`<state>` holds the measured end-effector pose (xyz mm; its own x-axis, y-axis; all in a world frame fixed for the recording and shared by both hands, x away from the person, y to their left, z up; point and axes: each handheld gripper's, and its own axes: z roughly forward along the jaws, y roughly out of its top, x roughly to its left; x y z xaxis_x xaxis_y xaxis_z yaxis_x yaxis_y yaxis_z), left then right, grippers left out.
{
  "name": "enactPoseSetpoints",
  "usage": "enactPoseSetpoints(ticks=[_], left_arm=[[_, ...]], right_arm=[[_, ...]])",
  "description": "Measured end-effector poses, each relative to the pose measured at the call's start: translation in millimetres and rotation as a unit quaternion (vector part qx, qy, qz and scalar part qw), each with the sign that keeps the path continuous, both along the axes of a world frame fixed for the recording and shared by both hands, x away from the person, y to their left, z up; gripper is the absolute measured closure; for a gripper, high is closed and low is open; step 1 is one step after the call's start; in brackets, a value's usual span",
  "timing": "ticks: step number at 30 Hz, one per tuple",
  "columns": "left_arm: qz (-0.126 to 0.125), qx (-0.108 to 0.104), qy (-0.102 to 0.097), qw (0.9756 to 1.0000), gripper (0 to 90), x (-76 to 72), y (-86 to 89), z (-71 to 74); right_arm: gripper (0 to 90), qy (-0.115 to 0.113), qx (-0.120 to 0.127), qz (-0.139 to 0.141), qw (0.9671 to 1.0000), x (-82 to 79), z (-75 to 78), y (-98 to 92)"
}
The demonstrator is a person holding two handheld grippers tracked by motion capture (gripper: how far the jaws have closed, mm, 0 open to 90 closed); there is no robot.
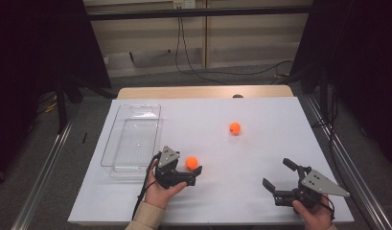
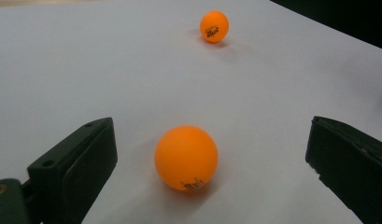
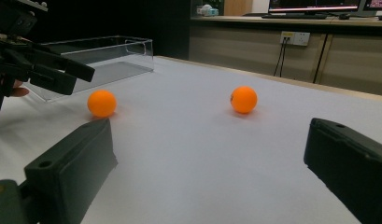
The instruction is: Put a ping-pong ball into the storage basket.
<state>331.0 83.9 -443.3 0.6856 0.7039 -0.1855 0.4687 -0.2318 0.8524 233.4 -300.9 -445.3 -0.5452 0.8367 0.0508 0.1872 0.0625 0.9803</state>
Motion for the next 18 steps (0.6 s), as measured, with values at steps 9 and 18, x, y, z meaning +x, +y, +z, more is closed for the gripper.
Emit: enactPoseSetpoints(ticks=[9,18], left_arm=[[0.005,0.008,0.007,0.9999,2.9,2.1,-0.2,-1.3],[0.010,0.021,0.015,0.9996,3.8,4.1,-3.1,-2.7]], right_arm=[[1.3,0.000,-0.001,0.000,1.0000,0.0,0.0,-0.2],[1.3,0.000,-0.002,0.002,1.0000,-0.1,-0.1,-0.3]])
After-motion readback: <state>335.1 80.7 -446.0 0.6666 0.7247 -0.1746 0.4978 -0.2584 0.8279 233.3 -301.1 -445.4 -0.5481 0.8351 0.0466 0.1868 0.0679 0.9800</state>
